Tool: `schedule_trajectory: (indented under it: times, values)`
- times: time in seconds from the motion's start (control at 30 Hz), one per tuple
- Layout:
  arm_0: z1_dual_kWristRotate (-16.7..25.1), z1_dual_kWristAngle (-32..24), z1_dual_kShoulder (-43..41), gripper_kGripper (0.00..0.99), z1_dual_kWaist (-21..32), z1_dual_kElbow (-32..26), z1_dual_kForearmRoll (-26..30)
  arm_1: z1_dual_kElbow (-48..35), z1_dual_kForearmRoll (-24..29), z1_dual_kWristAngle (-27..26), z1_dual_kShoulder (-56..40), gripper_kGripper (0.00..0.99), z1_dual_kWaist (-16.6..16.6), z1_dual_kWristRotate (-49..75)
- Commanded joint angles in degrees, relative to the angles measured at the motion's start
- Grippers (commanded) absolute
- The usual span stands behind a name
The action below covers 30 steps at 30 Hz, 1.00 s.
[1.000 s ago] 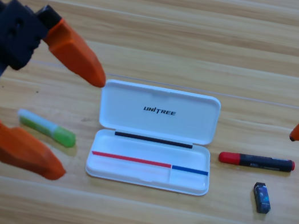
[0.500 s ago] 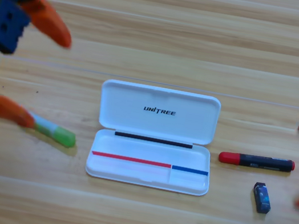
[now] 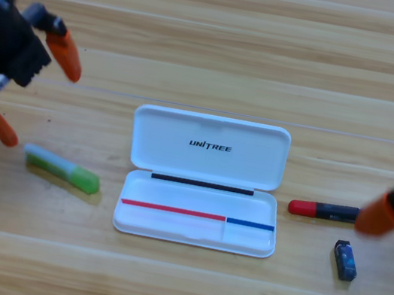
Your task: Clean up eraser and pencils
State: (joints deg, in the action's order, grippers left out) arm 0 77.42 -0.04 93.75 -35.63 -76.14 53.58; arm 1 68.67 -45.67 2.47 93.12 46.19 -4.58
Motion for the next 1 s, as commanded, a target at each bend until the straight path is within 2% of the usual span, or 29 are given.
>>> schedule_trajectory:
  times: [0.03,0.1,0.23,0.33,0.67,0.7,0.8,0.83,0.97,1.0]
  values:
    - [-0.6,0.4,9.61,0.976,5.92,0.47,0.21,-2.31,0.94,-3.17,8.92,0.988,-2.07,-7.91]
    - [-1.3,0.48,11.46,0.974,6.18,0.64,0.21,-2.93,1.99,-3.7,11.21,0.988,-2.07,-11.95]
    - [-2.27,1.36,15.85,0.976,6.54,0.47,0.21,-5.65,8.67,-3.79,14.63,0.979,-2.07,-19.51]
    - [-2.89,1.01,18.84,0.977,6.97,-0.41,0.21,-5.92,11.48,-3.26,17.88,0.942,-2.59,-23.11]
    - [-5.0,0.4,26.66,0.989,7.85,-2.7,-2.34,-6.09,13.33,-3.09,23.95,0.89,-4.79,-27.86]
    - [-5.0,0.4,26.92,0.989,7.94,-2.61,-2.78,-6.36,13.33,-3.44,24.13,0.856,-5.14,-28.12]
    - [-5.0,0.04,27.1,0.989,8.12,-2.78,-3.31,-7.41,13.24,-5.28,24.39,0.729,-6.02,-28.82]
    - [-5.08,0.04,27.1,0.989,8.21,-2.7,-3.48,-7.76,13.24,-5.46,24.39,0.643,-6.2,-29.0]
    - [-5.61,-0.13,26.75,0.99,8.21,-2.26,-4.54,-8.91,13.24,-5.81,24.3,0.078,-6.46,-28.82]
    - [-5.79,-0.22,26.57,0.99,8.12,-2.08,-4.89,-8.99,13.15,-5.99,24.56,0.0,-6.55,-28.82]
